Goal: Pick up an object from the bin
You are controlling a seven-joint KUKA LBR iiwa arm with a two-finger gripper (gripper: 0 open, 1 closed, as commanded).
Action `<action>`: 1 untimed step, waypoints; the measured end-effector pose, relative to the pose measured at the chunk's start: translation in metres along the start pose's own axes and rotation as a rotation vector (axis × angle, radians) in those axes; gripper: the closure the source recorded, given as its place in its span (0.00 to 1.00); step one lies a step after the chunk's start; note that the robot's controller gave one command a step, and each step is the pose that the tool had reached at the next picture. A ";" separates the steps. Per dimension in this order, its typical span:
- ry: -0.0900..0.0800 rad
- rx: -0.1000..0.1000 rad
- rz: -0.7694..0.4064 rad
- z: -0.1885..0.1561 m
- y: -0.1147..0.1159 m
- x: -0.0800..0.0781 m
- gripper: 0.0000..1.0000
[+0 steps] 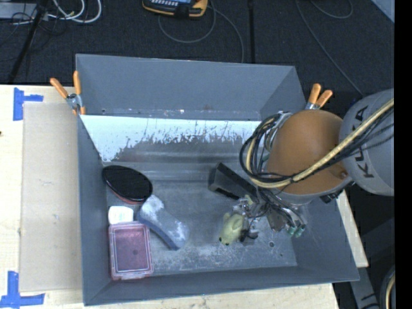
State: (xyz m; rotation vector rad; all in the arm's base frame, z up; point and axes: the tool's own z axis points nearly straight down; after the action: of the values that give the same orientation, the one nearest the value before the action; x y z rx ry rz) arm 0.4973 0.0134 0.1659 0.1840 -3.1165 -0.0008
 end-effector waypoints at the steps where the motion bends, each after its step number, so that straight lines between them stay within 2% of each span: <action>1: 0.000 0.000 0.000 0.000 0.000 0.000 1.00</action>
Offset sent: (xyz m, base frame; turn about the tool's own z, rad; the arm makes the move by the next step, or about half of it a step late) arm 0.0306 0.0091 0.1601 0.0755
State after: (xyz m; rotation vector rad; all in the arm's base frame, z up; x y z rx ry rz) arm 0.4973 0.0134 0.1659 0.1835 -3.1165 -0.0007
